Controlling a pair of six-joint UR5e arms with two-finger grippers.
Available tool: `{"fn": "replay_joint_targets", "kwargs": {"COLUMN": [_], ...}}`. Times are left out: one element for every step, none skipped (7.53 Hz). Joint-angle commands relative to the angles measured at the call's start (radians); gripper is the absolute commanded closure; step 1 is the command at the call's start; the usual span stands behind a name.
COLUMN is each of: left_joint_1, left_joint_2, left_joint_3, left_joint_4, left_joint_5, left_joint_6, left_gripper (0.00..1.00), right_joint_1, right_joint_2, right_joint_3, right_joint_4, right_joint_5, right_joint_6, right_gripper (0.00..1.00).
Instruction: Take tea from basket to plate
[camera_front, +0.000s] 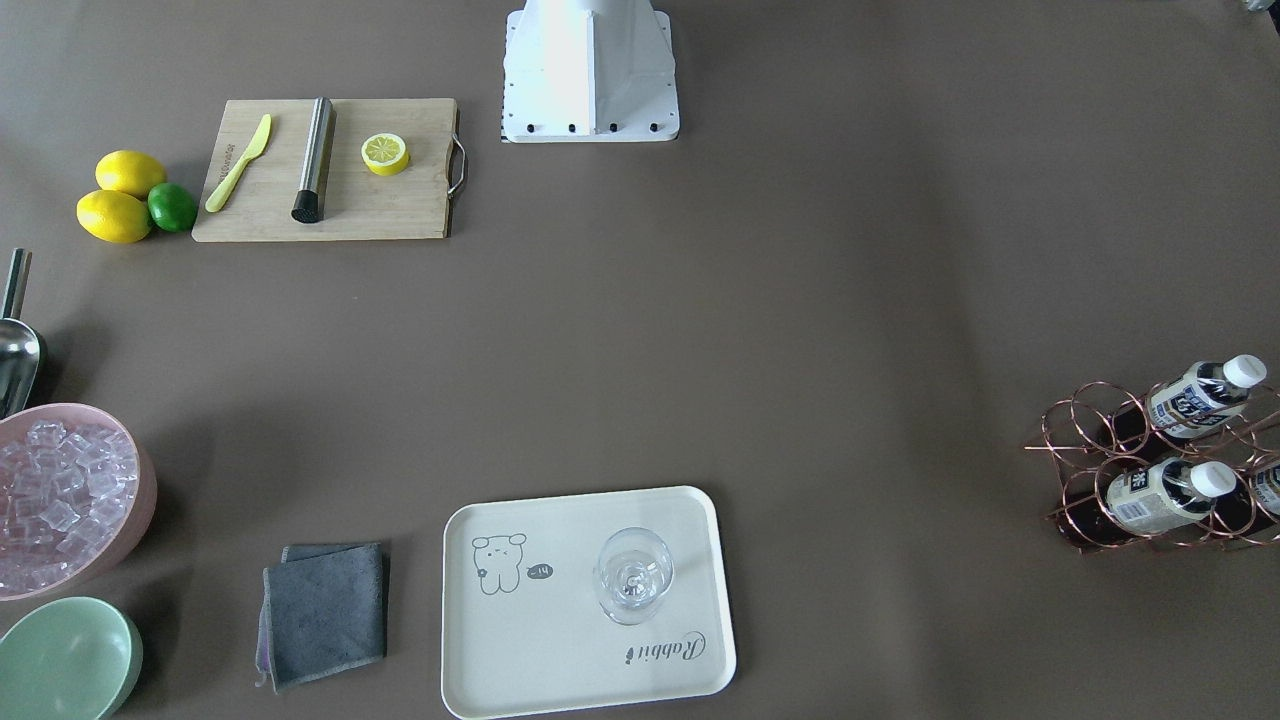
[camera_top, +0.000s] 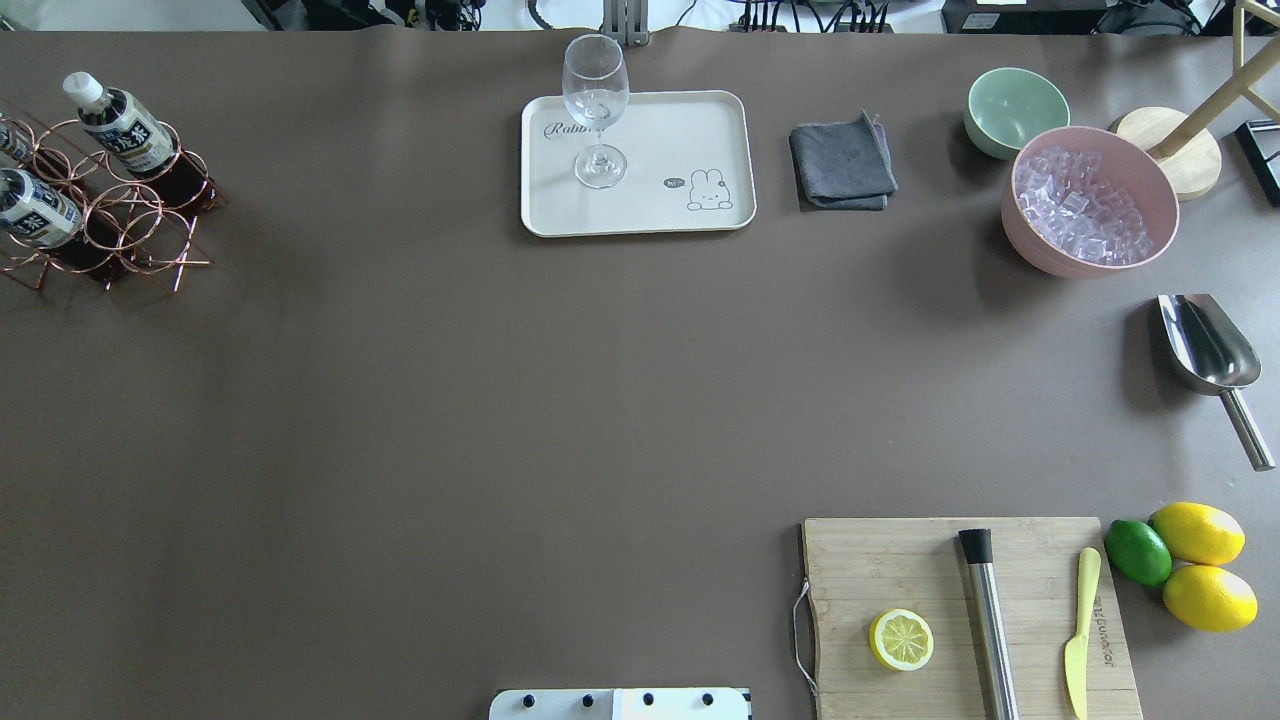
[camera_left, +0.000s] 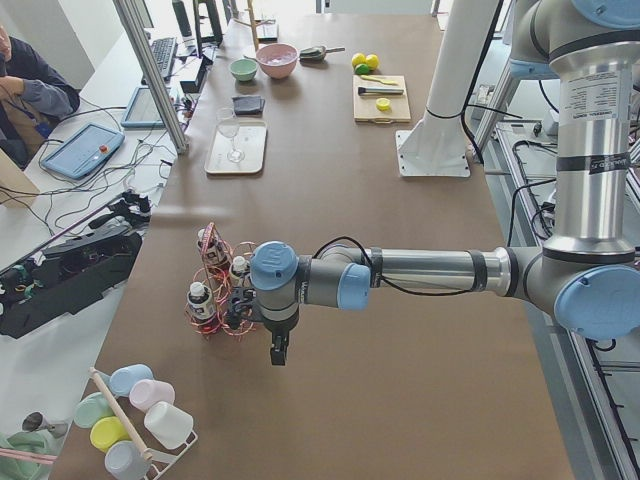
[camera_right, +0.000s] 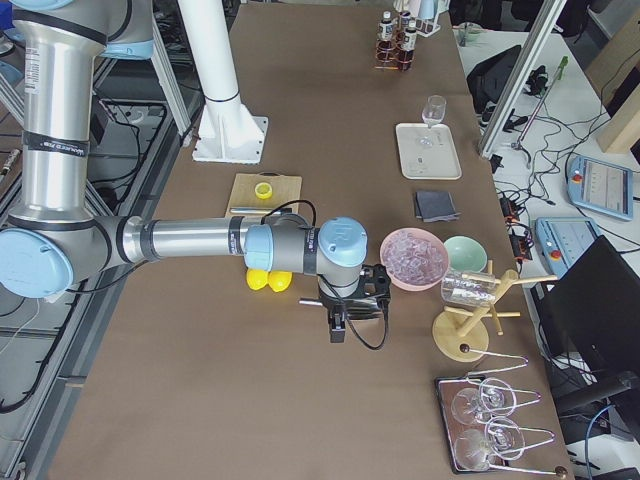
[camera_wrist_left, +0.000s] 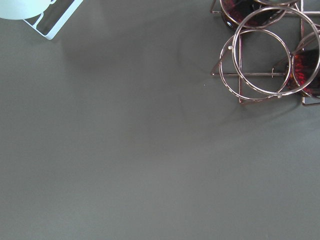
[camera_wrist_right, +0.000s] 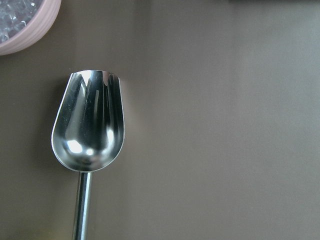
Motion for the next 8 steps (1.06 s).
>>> {"fn": "replay_joint_targets", "kwargs": {"left_joint_1": [-0.001, -0.001, -0.001, -0.001, -0.001, -0.001, -0.001, -0.001], "left_joint_2": [0.001, 0.001, 0.001, 0.001, 0.001, 0.001, 0.001, 0.001], "left_joint_3": [-0.005, -0.003, -0.003, -0.003, -0.003, -0.003, -0.012, -0.015], "left_joint_4": [0.002, 0.002, 0.002, 0.002, 0.002, 0.0, 0.0, 0.0], "left_joint_5": [0.0, 0.0, 0.0, 0.0, 0.0, 0.0, -0.002, -0.002], "left_joint_6": [0.0, 0.0, 0.0, 0.0, 0.0, 0.0, 0.002, 0.002], "left_gripper": [0.01, 0.01, 0.01, 0.01, 0.01, 0.01, 0.01, 0.01], "right_joint_1": [0.0, 0.0, 0.0, 0.0, 0.0, 0.0, 0.0, 0.0], "right_joint_2": [0.0, 0.0, 0.0, 0.0, 0.0, 0.0, 0.0, 0.0], "right_joint_3": [-0.001, -0.001, -0.001, -0.001, -0.001, -0.001, -0.001, -0.001], "right_joint_4": [0.0, 0.0, 0.0, 0.0, 0.001, 0.001, 0.001, 0.0], "right_joint_5": [0.0, 0.0, 0.0, 0.0, 0.001, 0.0, 0.0, 0.0], "right_joint_6": [0.0, 0.0, 0.0, 0.0, 0.0, 0.0, 0.0, 0.0], "right_gripper": [0.0, 0.0, 0.0, 0.0, 0.0, 0.0, 0.0, 0.0]}}
